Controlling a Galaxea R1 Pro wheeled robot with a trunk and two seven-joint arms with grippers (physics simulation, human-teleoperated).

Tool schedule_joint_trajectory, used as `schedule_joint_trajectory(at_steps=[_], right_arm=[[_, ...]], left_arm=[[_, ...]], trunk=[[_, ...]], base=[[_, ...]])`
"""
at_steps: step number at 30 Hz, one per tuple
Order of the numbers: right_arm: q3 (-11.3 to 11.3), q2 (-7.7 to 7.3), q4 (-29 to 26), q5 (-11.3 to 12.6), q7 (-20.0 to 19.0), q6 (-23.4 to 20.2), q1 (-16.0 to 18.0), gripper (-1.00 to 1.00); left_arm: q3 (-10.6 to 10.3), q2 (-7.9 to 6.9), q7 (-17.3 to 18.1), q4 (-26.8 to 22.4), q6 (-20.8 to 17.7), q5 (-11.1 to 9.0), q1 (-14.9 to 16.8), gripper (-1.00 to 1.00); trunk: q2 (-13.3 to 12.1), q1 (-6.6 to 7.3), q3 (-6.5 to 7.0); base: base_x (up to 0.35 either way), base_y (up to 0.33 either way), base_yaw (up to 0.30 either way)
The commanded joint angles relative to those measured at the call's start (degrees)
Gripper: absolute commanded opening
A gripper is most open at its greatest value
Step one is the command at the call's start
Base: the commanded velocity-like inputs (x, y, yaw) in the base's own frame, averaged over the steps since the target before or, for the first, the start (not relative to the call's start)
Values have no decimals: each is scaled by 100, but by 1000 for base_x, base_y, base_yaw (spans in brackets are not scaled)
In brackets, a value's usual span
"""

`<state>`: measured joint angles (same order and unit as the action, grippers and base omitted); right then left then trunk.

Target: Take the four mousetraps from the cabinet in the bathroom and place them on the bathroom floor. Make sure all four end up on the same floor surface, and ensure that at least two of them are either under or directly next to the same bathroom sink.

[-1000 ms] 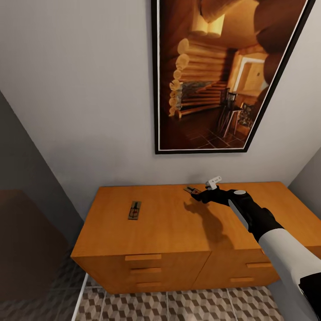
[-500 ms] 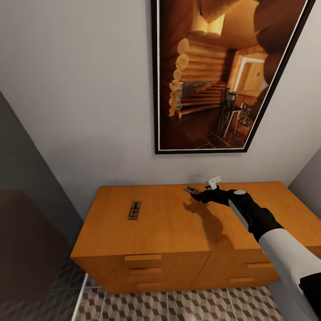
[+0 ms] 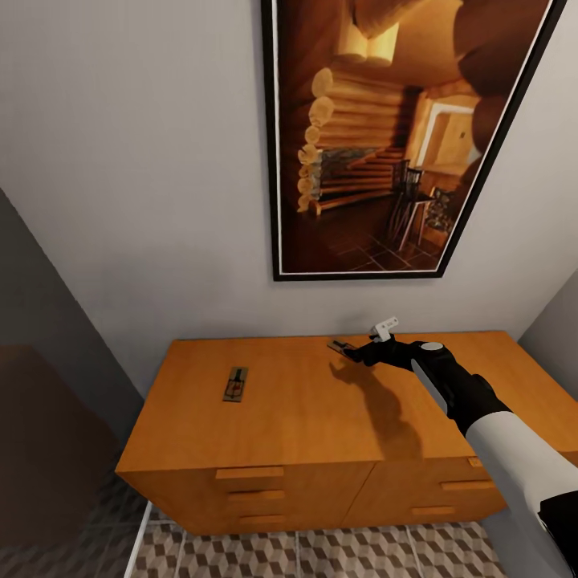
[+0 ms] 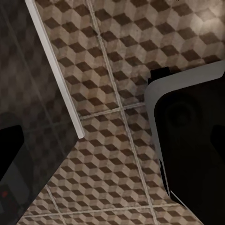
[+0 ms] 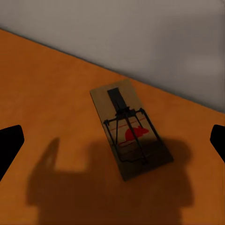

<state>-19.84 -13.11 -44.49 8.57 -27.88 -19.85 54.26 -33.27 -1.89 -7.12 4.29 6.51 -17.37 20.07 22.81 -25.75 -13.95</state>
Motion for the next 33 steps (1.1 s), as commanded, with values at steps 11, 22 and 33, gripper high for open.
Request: schedule_joint_trajectory(at_steps=[11,22,33], right_arm=[[-20,-7,-7,58,11,-44,6,100],[-20,-7,-7,58,11,-45,6,100],[-20,-7,-7,58,11,-45,6,100]], left_arm=[[-48,5,0,19,35,-47,6,100],[-48,5,0,19,35,-47,6,100],[-48,5,0,19,35,-47,6,100]], trunk=[[11,-3,-11],[11,-3,-11],[11,-3,-67]], base=[[2,-2,0],[0,0,0],[0,0,0]])
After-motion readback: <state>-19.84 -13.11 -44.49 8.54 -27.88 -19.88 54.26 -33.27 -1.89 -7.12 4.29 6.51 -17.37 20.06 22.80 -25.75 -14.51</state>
